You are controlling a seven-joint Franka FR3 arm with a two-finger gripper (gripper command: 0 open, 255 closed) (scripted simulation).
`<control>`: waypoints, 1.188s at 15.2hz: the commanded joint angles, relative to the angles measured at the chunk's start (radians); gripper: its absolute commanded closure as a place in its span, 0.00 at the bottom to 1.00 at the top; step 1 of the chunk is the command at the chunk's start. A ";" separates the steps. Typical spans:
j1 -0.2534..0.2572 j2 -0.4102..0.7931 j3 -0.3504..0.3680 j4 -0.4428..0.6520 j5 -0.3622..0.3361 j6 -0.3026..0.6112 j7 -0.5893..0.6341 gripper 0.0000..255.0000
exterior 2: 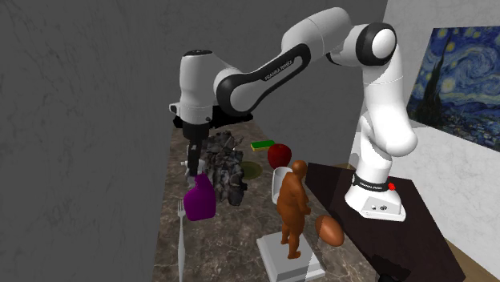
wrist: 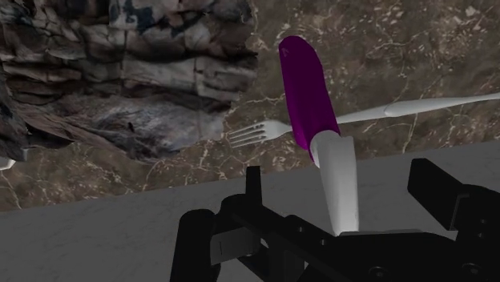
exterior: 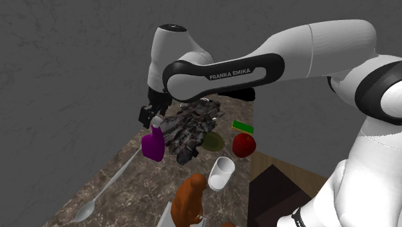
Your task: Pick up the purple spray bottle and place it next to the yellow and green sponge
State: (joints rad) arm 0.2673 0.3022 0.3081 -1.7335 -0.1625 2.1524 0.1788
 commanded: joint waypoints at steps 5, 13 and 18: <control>0.001 0.007 -0.001 -0.001 -0.003 0.008 0.002 0.00; 0.001 0.007 -0.001 -0.001 -0.003 0.008 0.002 1.00; 0.001 0.007 -0.001 -0.001 -0.003 0.008 0.002 1.00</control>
State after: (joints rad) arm 0.2686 0.3090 0.3074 -1.7343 -0.1654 2.1607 0.1810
